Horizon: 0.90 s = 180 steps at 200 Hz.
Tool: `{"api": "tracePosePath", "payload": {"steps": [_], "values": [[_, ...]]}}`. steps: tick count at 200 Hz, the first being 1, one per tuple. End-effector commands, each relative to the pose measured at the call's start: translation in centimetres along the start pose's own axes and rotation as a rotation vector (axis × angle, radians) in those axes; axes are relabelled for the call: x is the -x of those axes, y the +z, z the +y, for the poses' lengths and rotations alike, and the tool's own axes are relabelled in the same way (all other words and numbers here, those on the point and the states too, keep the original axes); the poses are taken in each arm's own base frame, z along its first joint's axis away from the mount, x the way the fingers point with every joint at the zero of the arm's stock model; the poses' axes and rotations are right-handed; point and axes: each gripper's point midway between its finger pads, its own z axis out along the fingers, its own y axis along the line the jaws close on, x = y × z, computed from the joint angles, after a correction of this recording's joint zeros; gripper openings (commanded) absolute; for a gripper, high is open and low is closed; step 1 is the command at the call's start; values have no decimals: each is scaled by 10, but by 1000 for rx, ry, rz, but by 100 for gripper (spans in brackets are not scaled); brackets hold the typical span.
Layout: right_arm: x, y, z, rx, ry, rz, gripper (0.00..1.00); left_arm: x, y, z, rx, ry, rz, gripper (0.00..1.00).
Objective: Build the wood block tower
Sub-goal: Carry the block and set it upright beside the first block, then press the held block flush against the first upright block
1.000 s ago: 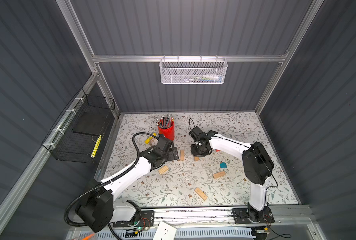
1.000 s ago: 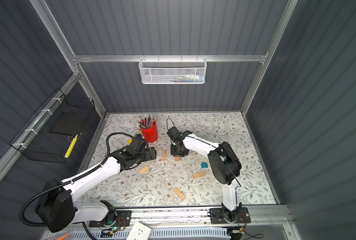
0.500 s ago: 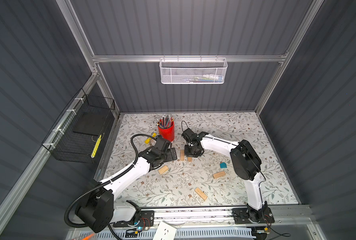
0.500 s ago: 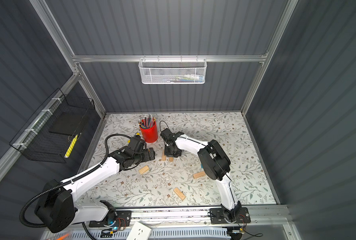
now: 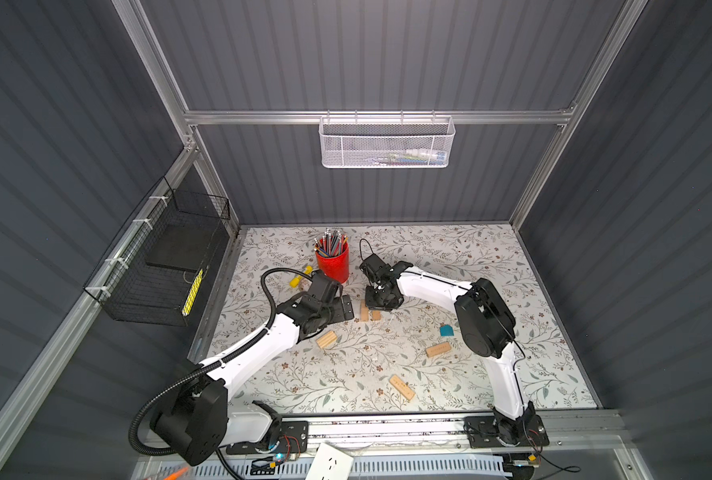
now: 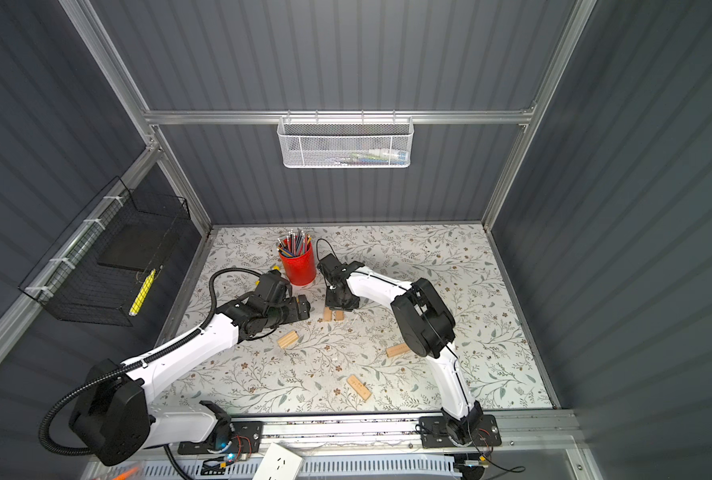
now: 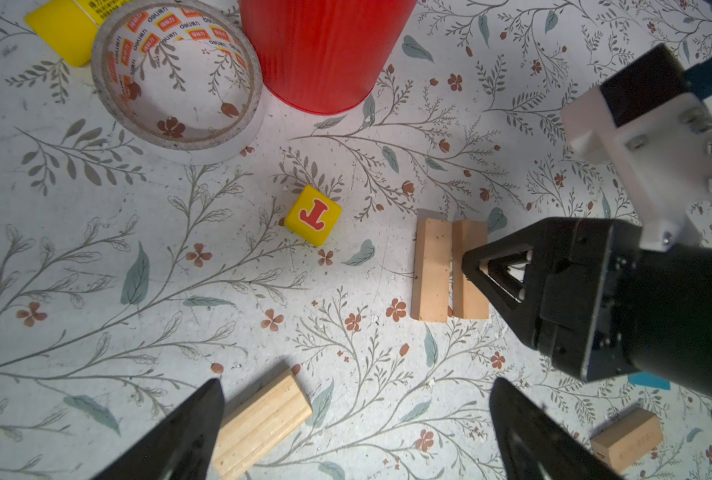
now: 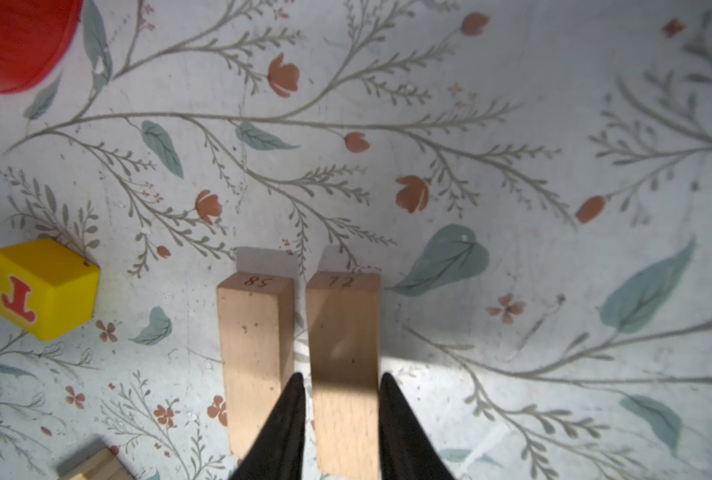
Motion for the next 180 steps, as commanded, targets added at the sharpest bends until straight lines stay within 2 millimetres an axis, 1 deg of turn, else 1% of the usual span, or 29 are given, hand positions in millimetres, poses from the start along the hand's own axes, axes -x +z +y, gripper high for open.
{"api": "tracePosePath", "payload": {"steps": [1,12,25,51,70,81,99,115,125,141,153,180], "values": [[0,4,-1,-24,-5,5,32,2,-2,-1,-15,-15,-5,99],[-1,5,-1,-23,-4,12,33,2,-2,-1,-14,-16,-4,99],[0,0,1,-13,-3,7,34,3,-2,-2,-16,-13,-4,99],[7,-23,8,31,-5,-28,36,3,-3,-3,-19,-8,1,99],[11,-34,1,43,4,-38,36,4,-4,-4,-22,-9,0,99],[10,-35,-5,59,18,-27,36,5,-5,-4,-25,-10,-3,99],[8,-29,-16,79,41,-3,35,5,-5,-4,-26,-9,-4,100],[7,-25,-11,132,26,14,35,5,-4,-6,-33,-10,-1,99],[5,-23,-2,189,8,31,35,4,-2,-8,-42,-9,3,99],[4,-20,0,228,17,45,35,3,1,-10,-50,-8,16,98],[4,-16,-1,238,28,52,35,2,3,-13,-64,-9,19,95],[3,-7,-8,224,47,73,34,0,6,-12,-63,-11,29,95]]}}
